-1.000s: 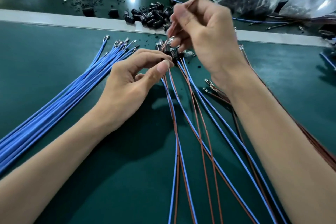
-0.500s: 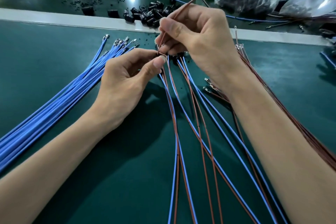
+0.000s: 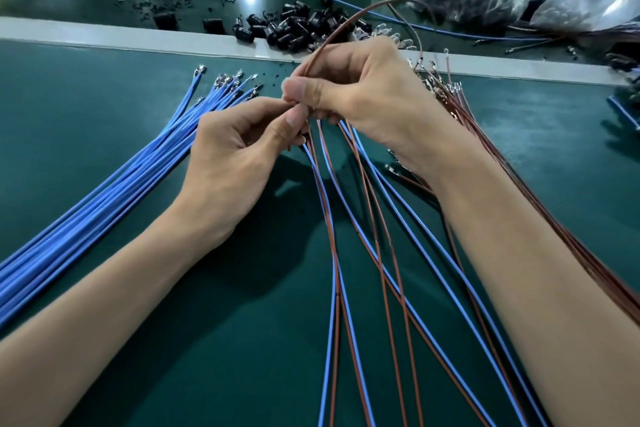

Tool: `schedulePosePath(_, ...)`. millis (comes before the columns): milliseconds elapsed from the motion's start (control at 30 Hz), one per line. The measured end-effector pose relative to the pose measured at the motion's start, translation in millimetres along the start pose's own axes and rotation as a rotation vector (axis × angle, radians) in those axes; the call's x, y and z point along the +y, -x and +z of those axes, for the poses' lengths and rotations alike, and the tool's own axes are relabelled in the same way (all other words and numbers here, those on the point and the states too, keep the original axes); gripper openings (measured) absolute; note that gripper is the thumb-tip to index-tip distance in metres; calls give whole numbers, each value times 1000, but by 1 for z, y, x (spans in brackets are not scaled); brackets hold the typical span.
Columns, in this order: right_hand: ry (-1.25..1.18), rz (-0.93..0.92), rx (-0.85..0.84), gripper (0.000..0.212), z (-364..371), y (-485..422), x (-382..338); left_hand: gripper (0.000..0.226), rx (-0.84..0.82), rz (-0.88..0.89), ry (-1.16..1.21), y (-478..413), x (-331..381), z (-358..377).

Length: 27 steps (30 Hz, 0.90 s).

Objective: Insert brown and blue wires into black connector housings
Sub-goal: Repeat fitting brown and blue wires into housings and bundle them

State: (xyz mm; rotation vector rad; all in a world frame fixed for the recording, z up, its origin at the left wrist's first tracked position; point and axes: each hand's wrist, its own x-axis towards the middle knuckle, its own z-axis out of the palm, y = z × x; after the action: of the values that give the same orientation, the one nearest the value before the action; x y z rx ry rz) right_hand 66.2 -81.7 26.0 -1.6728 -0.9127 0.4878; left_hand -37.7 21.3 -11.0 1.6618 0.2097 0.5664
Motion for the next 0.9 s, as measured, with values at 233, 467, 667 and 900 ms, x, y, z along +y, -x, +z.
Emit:
schedulePosePath(233,-264,46,215,21,-3,-3,-5,24,12,-41,-20,1,2,1)
schedulePosePath(467,-51,81,3,19,-2,-2,-4,14,-28,-34,-7,1,1,-1)
schedulePosePath(667,-397,93,273,26,-6,-7,-6,16,-12,-48,-19,1,-1,-2)
schedulePosePath(900,-58,84,14,21,-5,-4,-4,15,-28,-47,-36,1,0,-3)
